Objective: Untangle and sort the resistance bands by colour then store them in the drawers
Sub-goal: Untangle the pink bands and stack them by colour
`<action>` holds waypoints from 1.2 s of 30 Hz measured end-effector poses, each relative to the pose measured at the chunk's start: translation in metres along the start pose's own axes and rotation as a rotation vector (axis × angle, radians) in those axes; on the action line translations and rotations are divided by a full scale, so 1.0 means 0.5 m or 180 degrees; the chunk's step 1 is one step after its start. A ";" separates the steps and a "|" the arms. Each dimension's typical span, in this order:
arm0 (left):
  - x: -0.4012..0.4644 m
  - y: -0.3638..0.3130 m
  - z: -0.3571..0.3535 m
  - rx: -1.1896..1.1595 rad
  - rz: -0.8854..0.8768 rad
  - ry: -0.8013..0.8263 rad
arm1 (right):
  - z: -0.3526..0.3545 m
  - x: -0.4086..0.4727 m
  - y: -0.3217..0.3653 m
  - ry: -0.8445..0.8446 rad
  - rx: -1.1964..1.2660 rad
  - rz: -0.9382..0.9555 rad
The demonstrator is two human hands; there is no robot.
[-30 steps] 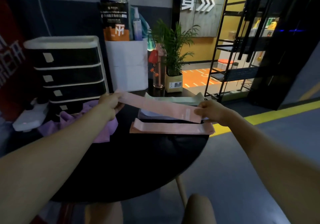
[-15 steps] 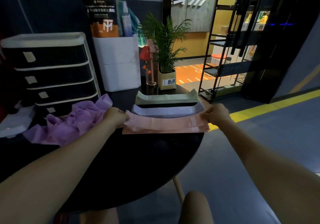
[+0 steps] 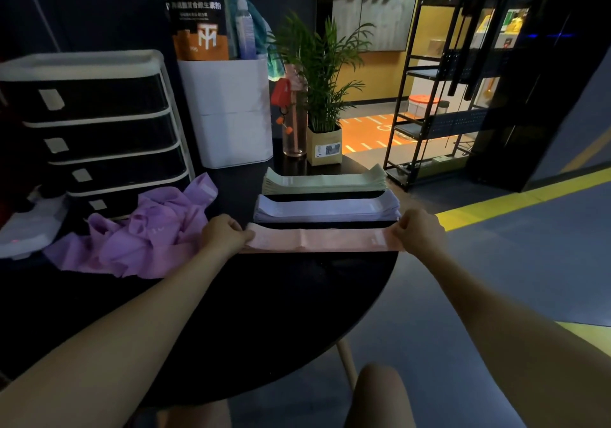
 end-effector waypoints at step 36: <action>-0.033 0.013 -0.009 -0.0647 -0.1205 -0.0223 | -0.165 -0.122 0.298 0.0383 -0.0019 0.2425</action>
Point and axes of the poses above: each hand's wrist, its own x-axis towards the middle knuckle, its own z-axis out of the back of the hand, y = z × x, the point moved 9 cm from there along x, towards the middle knuckle, and after that the axes turned 9 degrees about z, right-handed, at the moved point
